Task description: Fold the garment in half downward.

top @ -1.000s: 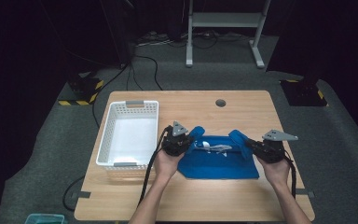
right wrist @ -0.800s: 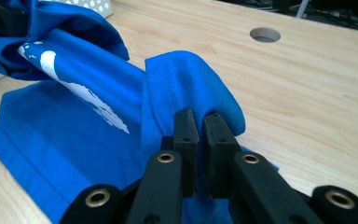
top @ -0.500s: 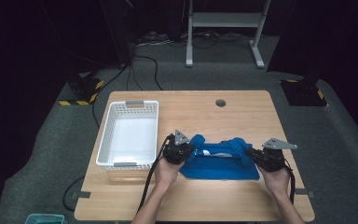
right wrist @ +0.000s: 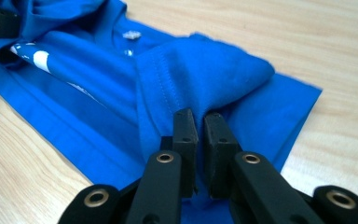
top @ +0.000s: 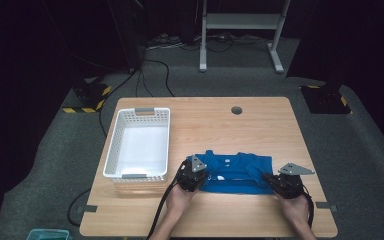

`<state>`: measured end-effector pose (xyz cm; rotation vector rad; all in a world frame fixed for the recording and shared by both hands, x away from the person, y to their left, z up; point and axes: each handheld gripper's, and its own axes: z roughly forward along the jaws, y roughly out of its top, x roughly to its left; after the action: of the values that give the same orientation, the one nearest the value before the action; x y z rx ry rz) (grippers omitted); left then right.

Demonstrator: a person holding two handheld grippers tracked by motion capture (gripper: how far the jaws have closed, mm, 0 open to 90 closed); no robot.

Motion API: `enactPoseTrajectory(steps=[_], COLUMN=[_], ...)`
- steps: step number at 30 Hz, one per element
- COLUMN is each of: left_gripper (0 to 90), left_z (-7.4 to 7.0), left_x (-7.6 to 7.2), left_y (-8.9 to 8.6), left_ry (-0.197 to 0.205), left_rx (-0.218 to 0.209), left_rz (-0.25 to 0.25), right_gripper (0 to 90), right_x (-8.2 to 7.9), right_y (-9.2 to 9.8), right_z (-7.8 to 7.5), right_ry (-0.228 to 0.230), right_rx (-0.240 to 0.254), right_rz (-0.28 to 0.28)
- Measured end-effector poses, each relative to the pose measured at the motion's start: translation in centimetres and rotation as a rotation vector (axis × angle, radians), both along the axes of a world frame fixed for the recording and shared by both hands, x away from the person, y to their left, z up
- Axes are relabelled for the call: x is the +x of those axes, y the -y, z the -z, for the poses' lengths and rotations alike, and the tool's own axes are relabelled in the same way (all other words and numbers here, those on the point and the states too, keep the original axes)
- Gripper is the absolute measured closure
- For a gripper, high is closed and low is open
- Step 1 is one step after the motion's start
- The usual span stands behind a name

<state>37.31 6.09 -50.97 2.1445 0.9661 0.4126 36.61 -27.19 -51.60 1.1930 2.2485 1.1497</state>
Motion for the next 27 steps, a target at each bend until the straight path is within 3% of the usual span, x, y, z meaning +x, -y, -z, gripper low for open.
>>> enactPoseTrajectory(steps=[8, 12, 16, 18, 22, 24, 27], left_gripper=[82.3, 81.9, 78.4, 74.3, 65.5, 62.6, 56.5], left_z=[1.3, 1.7, 1.9, 1.9, 2.0, 2.1, 2.2], left_x=[-0.4, -0.8, -0.7, -0.7, -0.9, -0.8, -0.7], left_y=[0.5, 1.0, 0.9, 0.9, 1.0, 0.8, 0.6], left_ry=[-0.003, 0.031, 0.029, 0.035, 0.061, 0.059, 0.053], left_rx=[0.043, 0.080, 0.055, 0.066, 0.076, 0.061, 0.050], left_rz=[-0.013, -0.027, -0.042, -0.059, -0.083, -0.092, -0.110], right_gripper=[83.8, 83.9, 80.2, 76.8, 65.8, 62.9, 60.4], right_x=[-0.2, -0.3, -0.3, -0.2, -0.2, -0.1, 0.1], right_y=[-0.1, 0.1, 0.0, -0.2, -0.8, -0.9, -0.7], right_z=[1.0, 1.5, 1.7, 1.7, 1.7, 1.6, 1.5], right_ry=[-0.002, -0.004, -0.008, -0.005, 0.026, 0.029, 0.022], right_rx=[-0.039, -0.061, -0.071, -0.086, -0.149, -0.174, -0.169], right_rz=[0.030, 0.047, 0.062, 0.066, 0.091, 0.095, 0.099])
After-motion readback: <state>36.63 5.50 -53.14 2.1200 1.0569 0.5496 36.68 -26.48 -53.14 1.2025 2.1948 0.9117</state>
